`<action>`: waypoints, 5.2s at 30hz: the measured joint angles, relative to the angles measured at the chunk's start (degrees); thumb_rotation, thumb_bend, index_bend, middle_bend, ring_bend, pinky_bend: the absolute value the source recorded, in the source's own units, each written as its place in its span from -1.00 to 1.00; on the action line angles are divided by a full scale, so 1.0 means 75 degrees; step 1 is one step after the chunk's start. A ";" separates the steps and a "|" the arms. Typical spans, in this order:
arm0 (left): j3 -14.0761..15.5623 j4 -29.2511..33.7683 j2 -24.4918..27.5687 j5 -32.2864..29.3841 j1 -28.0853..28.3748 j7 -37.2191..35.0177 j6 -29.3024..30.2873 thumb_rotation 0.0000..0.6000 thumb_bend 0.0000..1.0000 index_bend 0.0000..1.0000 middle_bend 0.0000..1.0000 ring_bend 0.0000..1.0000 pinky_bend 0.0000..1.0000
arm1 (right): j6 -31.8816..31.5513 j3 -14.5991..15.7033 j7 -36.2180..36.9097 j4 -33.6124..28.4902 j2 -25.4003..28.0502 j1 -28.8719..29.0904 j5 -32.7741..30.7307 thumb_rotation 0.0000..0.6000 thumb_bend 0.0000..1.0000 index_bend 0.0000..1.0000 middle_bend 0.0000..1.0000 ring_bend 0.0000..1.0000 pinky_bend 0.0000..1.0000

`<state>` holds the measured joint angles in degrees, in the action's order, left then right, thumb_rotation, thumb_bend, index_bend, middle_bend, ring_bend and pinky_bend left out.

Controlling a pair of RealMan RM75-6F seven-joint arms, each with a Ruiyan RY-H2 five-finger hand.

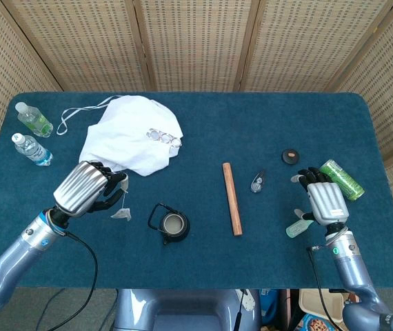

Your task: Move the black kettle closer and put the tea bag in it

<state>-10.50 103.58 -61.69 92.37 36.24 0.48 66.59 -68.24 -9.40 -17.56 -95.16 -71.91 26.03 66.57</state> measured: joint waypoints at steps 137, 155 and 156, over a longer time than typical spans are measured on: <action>0.0524 0.0135 -0.2407 -0.2080 0.1878 0.4188 -0.1973 1.00 0.05 -0.48 0.56 0.43 0.36 | 0.0031 -0.0011 0.0556 0.0159 0.0245 -0.0469 0.0064 1.00 -0.43 -0.36 -0.42 -0.67 -0.46; 0.0741 0.0275 -0.2348 -0.2007 0.1742 0.4115 -0.1654 1.00 0.04 -1.00 -0.55 -0.45 0.06 | 0.0028 -0.0031 0.0490 0.0101 0.0267 -0.0451 0.0059 1.00 -0.43 -0.36 -0.42 -0.67 -0.46; 0.0758 0.0286 -0.2311 -0.1966 0.1693 0.4081 -0.1578 1.00 0.04 -1.00 -0.59 -0.49 0.00 | 0.0029 -0.0035 0.0485 0.0098 0.0267 -0.0446 0.0058 1.00 -0.43 -0.36 -0.42 -0.67 -0.46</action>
<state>-4.81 105.73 -79.02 77.62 48.94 31.09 54.76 -68.02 -9.67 -13.92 -94.42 -69.91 22.68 67.00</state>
